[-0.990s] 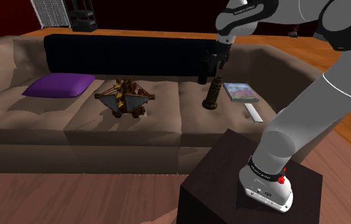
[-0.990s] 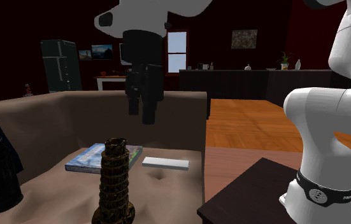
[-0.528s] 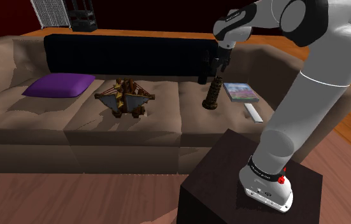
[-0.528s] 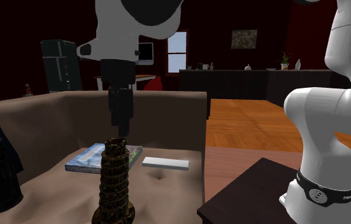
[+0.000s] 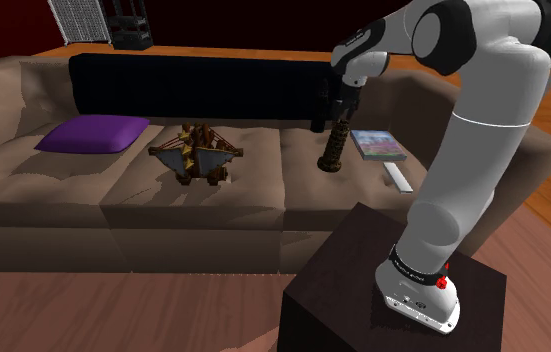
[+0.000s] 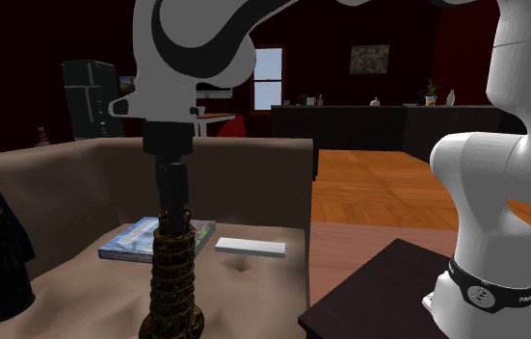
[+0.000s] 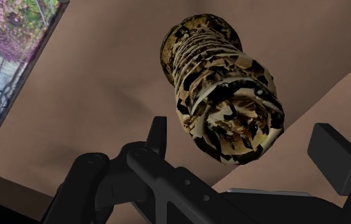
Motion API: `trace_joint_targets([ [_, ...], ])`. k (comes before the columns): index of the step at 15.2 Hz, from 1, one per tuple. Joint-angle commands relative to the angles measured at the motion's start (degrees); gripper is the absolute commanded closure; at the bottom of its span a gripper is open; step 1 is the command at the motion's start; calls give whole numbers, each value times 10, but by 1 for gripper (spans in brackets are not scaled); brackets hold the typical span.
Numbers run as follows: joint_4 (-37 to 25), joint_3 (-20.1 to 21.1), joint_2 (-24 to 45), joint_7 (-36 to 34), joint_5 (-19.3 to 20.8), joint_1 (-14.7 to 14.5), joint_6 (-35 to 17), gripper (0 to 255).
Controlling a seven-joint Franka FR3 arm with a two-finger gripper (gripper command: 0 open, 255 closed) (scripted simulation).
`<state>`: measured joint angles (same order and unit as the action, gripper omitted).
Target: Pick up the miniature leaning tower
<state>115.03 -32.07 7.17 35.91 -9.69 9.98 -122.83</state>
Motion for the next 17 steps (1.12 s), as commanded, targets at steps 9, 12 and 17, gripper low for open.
trace_joint_targets([
  [9, 11, 1, 9, 7, -8, 2, -18, 255],
  [12, 12, 1, 9, 7, -7, 2, -18, 255],
  [17, -4, -1, -5, -1, 4, 0, 8, 255],
])
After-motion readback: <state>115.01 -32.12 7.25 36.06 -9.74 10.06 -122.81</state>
